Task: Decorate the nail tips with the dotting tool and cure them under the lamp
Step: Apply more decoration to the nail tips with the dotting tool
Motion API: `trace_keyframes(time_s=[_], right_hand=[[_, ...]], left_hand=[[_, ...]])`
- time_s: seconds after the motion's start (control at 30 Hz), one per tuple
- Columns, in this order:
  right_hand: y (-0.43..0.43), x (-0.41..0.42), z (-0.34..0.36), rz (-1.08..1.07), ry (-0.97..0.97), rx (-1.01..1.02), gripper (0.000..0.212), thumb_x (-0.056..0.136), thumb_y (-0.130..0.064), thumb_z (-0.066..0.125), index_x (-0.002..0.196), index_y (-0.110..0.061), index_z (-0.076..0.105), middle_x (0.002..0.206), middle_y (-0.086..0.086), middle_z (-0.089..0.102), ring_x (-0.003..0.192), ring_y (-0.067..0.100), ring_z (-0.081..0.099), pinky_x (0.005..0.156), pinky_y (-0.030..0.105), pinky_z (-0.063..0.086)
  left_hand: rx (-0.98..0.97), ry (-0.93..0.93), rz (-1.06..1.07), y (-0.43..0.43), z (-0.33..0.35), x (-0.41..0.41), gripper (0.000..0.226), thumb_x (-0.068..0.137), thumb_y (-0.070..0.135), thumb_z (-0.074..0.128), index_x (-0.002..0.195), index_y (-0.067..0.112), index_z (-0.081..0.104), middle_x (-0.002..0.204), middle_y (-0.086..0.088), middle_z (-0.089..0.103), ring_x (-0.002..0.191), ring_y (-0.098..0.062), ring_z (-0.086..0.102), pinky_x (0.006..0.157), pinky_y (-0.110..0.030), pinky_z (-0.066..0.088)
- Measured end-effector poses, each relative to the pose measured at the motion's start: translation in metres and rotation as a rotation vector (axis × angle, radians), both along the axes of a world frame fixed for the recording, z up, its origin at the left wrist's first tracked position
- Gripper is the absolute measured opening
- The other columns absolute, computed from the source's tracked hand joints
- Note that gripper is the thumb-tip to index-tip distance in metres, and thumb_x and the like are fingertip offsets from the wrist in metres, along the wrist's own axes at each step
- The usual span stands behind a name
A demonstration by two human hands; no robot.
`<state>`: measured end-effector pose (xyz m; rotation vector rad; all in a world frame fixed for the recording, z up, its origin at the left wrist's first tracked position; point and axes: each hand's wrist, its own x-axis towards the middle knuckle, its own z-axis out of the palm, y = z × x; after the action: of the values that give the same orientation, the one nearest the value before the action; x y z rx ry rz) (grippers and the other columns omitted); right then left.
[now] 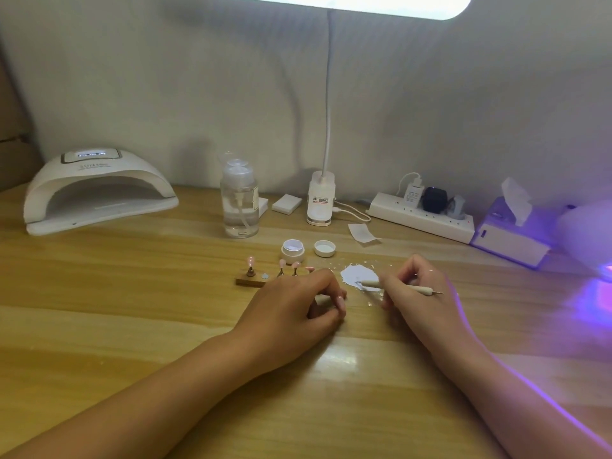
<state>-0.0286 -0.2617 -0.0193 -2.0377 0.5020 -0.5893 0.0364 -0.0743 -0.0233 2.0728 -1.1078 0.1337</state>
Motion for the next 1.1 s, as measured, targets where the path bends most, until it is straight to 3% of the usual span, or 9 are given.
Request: trace_keyframes(time_s=[0.2,0.3,0.4,0.5,0.63,0.73,0.83,0.97,1.1], right_hand=[[-0.001,0.0,-0.001,0.0,-0.028,0.06,0.021,0.087,-0.032,0.065,0.078,-0.016,0.055,0.065,-0.006,0.072,0.055,0.006,0.058,0.061,0.03,0.042],[-0.001,0.0,0.0,-0.042,-0.12,0.145,0.019,0.092,-0.037,0.061,0.083,-0.023,0.053,0.072,-0.005,0.074,0.048,0.007,0.053,0.052,0.028,0.04],[0.0,-0.002,0.005,-0.013,-0.224,0.241,0.012,0.099,-0.038,0.056,0.097,-0.027,0.056,0.084,-0.008,0.076,0.056,0.011,0.066,0.042,0.022,0.044],[0.005,-0.006,0.013,0.013,-0.29,0.221,0.014,0.095,-0.04,0.063,0.095,-0.026,0.062,0.081,-0.005,0.075,0.055,0.009,0.064,0.042,0.019,0.044],[0.018,-0.007,0.018,0.082,-0.326,0.441,0.019,0.092,-0.033,0.068,0.086,-0.018,0.057,0.059,0.003,0.067,0.042,0.009,0.051,0.037,0.019,0.038],[0.03,-0.006,0.014,0.129,-0.263,0.521,0.018,0.092,-0.027,0.068,0.088,-0.018,0.054,0.068,0.005,0.073,0.048,0.008,0.058,0.041,0.018,0.043],[0.033,-0.007,0.01,0.147,-0.211,0.481,0.019,0.091,-0.022,0.07,0.083,-0.015,0.054,0.065,0.002,0.071,0.047,0.007,0.055,0.041,0.017,0.042],[0.031,-0.008,0.009,0.145,-0.185,0.437,0.029,0.084,-0.011,0.064,0.064,-0.021,0.046,0.048,0.0,0.051,0.041,0.009,0.038,0.037,0.019,0.031],[0.035,-0.009,0.011,0.167,-0.156,0.425,0.035,0.08,-0.009,0.06,0.053,-0.024,0.044,0.045,0.005,0.052,0.038,0.012,0.037,0.036,0.019,0.029]], left_hand=[[-0.043,0.06,0.001,0.001,0.001,0.002,0.025,0.085,0.019,0.07,0.079,0.04,0.057,0.095,0.025,0.071,0.064,-0.007,0.065,0.068,-0.027,0.052],[-0.063,0.055,0.013,0.001,0.002,0.001,0.028,0.083,0.018,0.074,0.078,0.041,0.06,0.083,0.033,0.067,0.067,-0.003,0.065,0.082,-0.005,0.042],[-0.073,0.041,0.061,0.001,0.004,0.002,0.029,0.083,0.024,0.076,0.077,0.047,0.06,0.077,0.034,0.065,0.07,-0.006,0.067,0.083,0.008,0.026],[-0.067,0.055,0.055,0.001,0.004,0.004,0.026,0.083,0.028,0.077,0.077,0.049,0.062,0.085,0.027,0.069,0.067,-0.007,0.065,0.086,0.001,0.034],[-0.029,0.062,0.022,0.002,0.003,0.005,0.017,0.083,0.028,0.076,0.082,0.042,0.068,0.09,0.019,0.07,0.063,-0.003,0.059,0.094,-0.02,0.037],[-0.019,0.057,0.007,0.002,0.002,0.007,0.017,0.082,0.026,0.076,0.082,0.04,0.068,0.092,0.019,0.07,0.06,-0.005,0.058,0.091,-0.031,0.044],[-0.015,0.059,-0.012,0.002,0.002,0.007,0.017,0.083,0.023,0.076,0.083,0.039,0.068,0.092,0.021,0.071,0.058,-0.005,0.057,0.075,-0.029,0.047],[-0.009,0.074,-0.01,0.002,0.002,0.008,0.018,0.083,0.022,0.075,0.082,0.039,0.067,0.09,0.024,0.069,0.059,-0.002,0.056,0.072,-0.02,0.041],[-0.013,0.089,-0.01,0.001,0.003,0.007,0.017,0.083,0.02,0.075,0.082,0.036,0.069,0.09,0.024,0.07,0.061,0.002,0.058,0.074,-0.019,0.042]])
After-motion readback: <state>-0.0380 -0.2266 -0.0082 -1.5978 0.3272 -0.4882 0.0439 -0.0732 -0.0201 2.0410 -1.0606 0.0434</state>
